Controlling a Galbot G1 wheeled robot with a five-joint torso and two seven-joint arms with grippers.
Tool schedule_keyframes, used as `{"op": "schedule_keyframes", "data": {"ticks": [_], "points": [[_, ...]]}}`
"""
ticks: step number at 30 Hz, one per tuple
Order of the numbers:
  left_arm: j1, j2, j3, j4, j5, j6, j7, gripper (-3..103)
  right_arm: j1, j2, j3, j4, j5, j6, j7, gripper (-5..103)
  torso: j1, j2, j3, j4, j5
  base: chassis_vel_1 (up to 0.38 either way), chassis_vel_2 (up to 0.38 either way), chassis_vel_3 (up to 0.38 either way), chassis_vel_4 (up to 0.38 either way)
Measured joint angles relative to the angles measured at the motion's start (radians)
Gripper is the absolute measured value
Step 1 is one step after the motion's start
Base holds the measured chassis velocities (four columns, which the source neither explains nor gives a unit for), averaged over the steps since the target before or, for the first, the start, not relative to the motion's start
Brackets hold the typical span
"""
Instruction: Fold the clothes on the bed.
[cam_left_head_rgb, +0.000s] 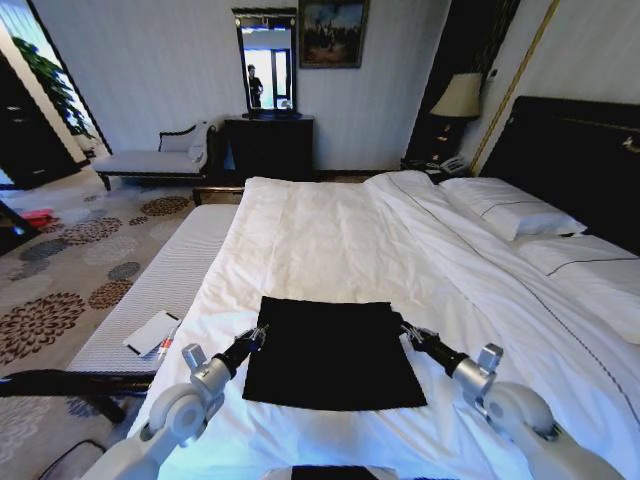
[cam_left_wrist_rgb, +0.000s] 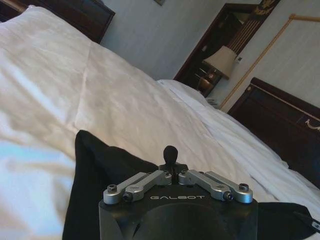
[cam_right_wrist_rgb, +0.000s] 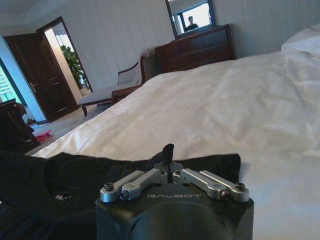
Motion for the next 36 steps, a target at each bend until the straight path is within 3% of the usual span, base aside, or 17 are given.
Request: {"op": "schedule_keyframes", "data": {"ticks": [15,36], "points": [[0.066,-0.014,-0.028,0.002,0.035,-0.005,0.002,1,-0.061,0.053,-0.013,0.011,-0.058,0.012,-0.002,0,0.0,0.0,0.0,0.0003,0.0,0.0,0.0,0.0,0.0],[0.085,-0.054,0.051,0.061,0.116,-0.022,-0.01,1,-0.091,0.079,-0.022,-0.028,-0.092,0.026,-0.002,0,0.0,0.0,0.0,0.0001,0.0001,0.0,0.0,0.0,0.0]]}}
